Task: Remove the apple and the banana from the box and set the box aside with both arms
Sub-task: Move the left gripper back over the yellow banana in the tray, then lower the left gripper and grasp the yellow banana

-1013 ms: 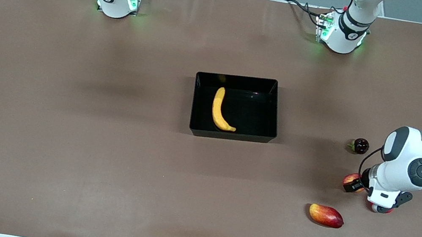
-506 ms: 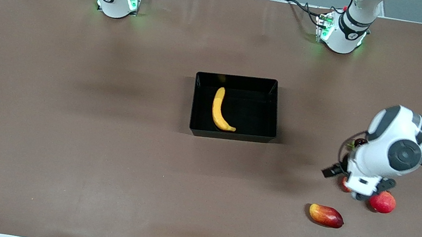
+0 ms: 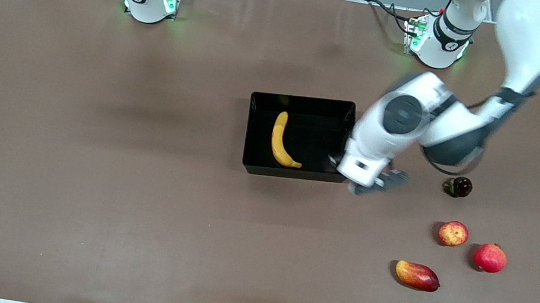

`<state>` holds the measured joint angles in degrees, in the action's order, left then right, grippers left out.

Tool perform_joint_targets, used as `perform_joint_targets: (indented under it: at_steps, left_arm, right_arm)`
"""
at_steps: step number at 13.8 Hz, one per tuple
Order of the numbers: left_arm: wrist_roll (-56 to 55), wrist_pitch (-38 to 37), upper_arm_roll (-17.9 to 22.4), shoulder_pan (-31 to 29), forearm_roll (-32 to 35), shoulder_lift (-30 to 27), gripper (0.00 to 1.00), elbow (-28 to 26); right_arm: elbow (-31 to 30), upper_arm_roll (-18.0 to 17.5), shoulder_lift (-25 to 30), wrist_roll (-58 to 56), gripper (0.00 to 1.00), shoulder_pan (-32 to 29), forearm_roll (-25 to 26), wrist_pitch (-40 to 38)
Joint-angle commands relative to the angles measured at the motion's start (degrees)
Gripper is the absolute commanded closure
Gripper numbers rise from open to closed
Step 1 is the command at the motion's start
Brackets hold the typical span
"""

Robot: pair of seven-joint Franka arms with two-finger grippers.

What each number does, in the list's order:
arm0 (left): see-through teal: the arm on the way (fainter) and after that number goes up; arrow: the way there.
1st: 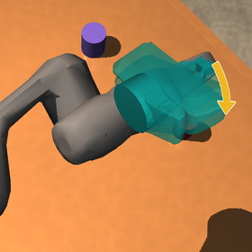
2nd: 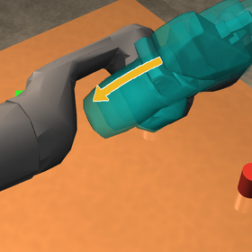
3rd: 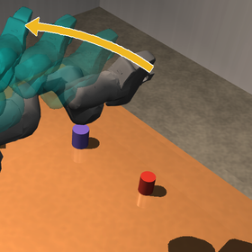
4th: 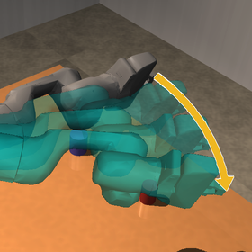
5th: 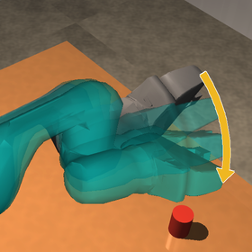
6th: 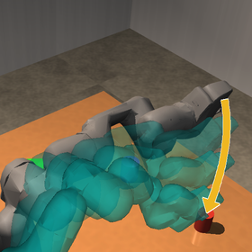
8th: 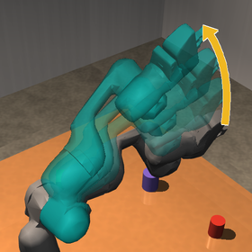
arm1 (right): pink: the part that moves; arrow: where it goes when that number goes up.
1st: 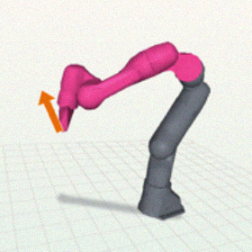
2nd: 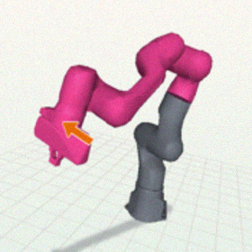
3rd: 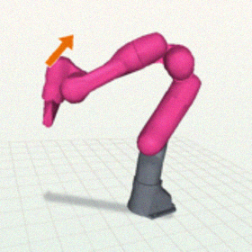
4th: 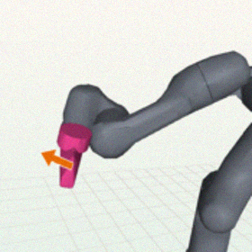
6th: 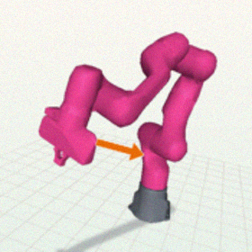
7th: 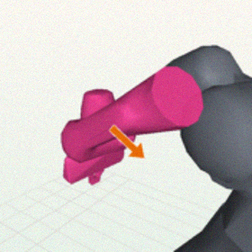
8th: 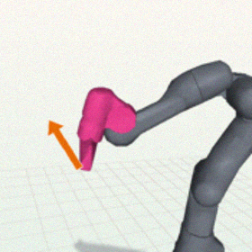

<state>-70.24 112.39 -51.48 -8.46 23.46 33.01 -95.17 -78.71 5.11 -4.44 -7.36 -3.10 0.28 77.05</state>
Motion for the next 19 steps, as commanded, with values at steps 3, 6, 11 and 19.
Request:
perform_joint_targets:
  at_steps: [3, 6, 11, 19]
  left_arm:
    - [-4.72, 0.03, 9.79, 18.16, 2.21, 7.94, 0.0, 9.54]
    - [-8.68, 5.54, 18.6, 27.51, 1.33, 10.4, 0.0, 10.62]
    - [-12.03, 12.24, 21.68, 31.83, 2.47, 14.89, 0.0, 10.53]
    - [-11.15, 14.0, 22.3, 32.45, 2.47, 17.35, 1.0, 10.09]
  right_arm:
    - [-0.39, -0.45, 0.48, -0.2, 0.0, -0.5, 0.42, 0.29]
    - [-0.39, -0.45, 0.48, -0.29, 0.0, -0.59, 0.42, 0.29]
    - [-0.3, -0.45, 0.05, -0.46, 0.0, -0.42, 0.95, 0.38]
    - [-0.12, -0.53, -0.04, -0.55, 0.0, -0.07, 0.86, 0.64]
